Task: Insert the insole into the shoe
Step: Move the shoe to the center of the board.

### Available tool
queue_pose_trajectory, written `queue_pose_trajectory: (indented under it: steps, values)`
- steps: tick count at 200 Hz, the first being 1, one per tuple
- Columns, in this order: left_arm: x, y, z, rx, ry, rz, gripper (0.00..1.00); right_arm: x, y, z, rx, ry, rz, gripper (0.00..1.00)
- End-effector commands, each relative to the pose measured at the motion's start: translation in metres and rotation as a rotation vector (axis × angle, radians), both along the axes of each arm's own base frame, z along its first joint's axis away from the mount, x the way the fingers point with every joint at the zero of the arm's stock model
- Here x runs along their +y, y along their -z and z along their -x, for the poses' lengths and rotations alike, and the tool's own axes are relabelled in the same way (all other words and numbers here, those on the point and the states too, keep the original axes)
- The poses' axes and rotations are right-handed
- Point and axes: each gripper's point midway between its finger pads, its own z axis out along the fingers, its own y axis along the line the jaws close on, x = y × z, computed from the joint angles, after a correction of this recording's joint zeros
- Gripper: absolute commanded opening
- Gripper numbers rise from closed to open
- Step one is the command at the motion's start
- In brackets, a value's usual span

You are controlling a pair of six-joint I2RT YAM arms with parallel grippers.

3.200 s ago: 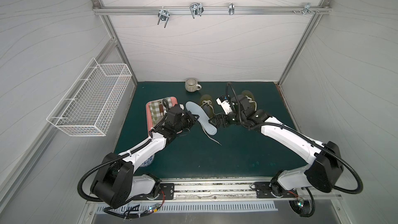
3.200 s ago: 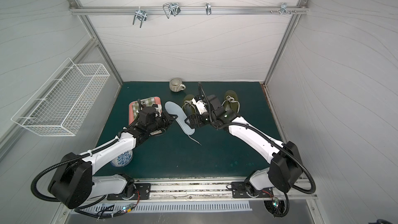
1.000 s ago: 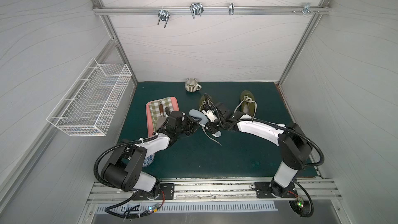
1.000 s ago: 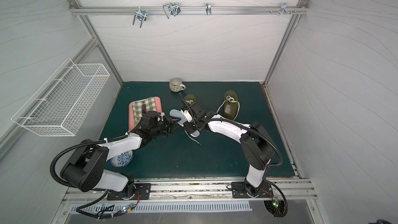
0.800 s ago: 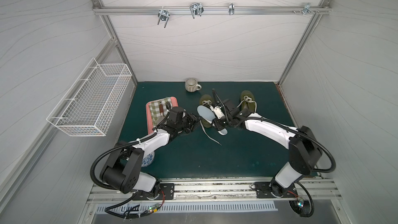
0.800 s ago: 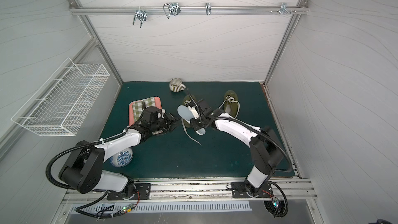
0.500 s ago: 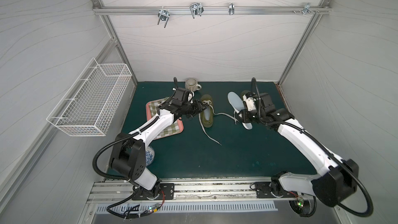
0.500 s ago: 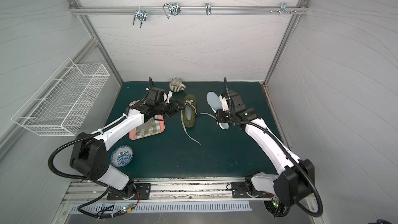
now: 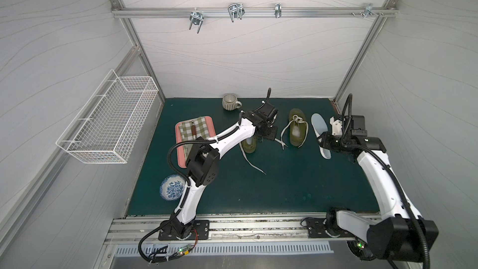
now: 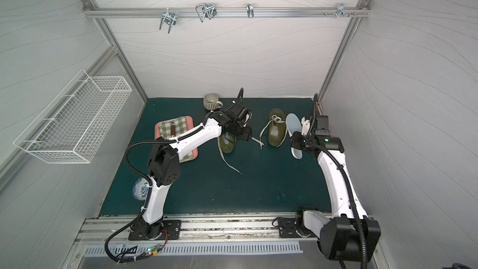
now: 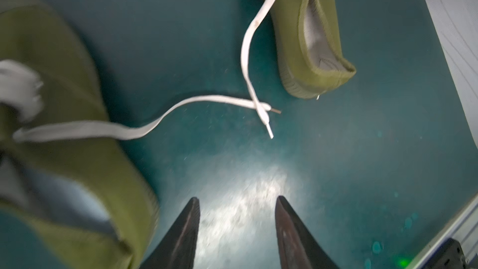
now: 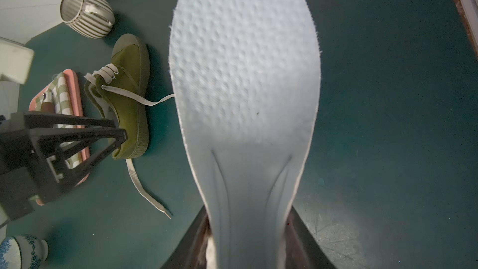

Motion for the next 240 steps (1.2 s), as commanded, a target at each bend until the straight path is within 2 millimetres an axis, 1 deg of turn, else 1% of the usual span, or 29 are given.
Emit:
queue_pose_trajectory:
  steps: [1,13,27,34,36,56,76,89,126,143,158,175,188,205,214,227,240]
  values:
    - [-0.025,-0.006,-0.023,-0.031,-0.032,0.107,0.49,0.001,0.005,0.009,0.031,-0.022,-0.018,0.42]
    - [-0.046,-0.007,-0.028,-0.025,-0.026,0.192,0.48,-0.002,0.006,0.01,0.032,-0.015,-0.022,0.42]
    - [-0.064,-0.006,-0.034,-0.023,-0.025,0.263,0.49,-0.006,0.006,0.013,0.037,-0.004,-0.029,0.42]
    - [-0.073,-0.003,-0.035,-0.016,-0.017,0.286,0.48,-0.007,0.006,0.013,0.036,-0.001,-0.036,0.42]
    - [-0.076,-0.005,-0.036,-0.019,-0.016,0.297,0.48,-0.007,0.005,0.013,0.035,0.001,-0.037,0.42]
    - [-0.097,0.0,-0.042,-0.019,-0.009,0.36,0.49,-0.008,0.003,0.015,0.031,0.004,-0.048,0.42]
    - [-0.111,0.01,-0.049,0.001,-0.035,0.412,0.49,-0.01,0.001,0.014,0.028,0.008,-0.05,0.42]
    - [-0.116,0.017,-0.054,0.012,-0.05,0.428,0.49,-0.01,-0.001,0.014,0.025,0.006,-0.056,0.42]
    - [-0.133,0.028,-0.063,0.015,-0.069,0.474,0.49,-0.008,-0.004,0.014,0.016,0.005,-0.07,0.42]
    - [-0.133,0.04,-0.066,0.012,-0.086,0.422,0.47,-0.008,-0.003,0.014,0.02,0.005,-0.074,0.41]
    - [-0.124,0.052,-0.068,0.004,-0.124,0.352,0.43,-0.008,-0.003,0.014,0.019,0.007,-0.078,0.41]
    - [-0.113,0.057,-0.069,-0.019,-0.146,0.295,0.36,-0.008,-0.005,0.013,0.018,0.004,-0.083,0.4]
    - [-0.11,0.055,-0.069,-0.041,-0.141,0.273,0.31,-0.007,-0.007,0.013,0.015,0.005,-0.089,0.4]
    - [-0.11,0.045,-0.068,-0.074,-0.131,0.262,0.22,-0.006,-0.009,0.014,0.012,0.004,-0.095,0.39]
    - [-0.11,0.039,-0.068,-0.083,-0.128,0.266,0.17,-0.006,-0.008,0.014,0.013,0.006,-0.096,0.39]
    - [-0.11,0.032,-0.066,-0.089,-0.131,0.277,0.07,-0.006,-0.007,0.015,0.018,0.006,-0.099,0.38]
    - [-0.106,0.024,-0.066,-0.099,-0.14,0.279,0.0,-0.005,-0.006,0.017,0.021,0.006,-0.103,0.38]
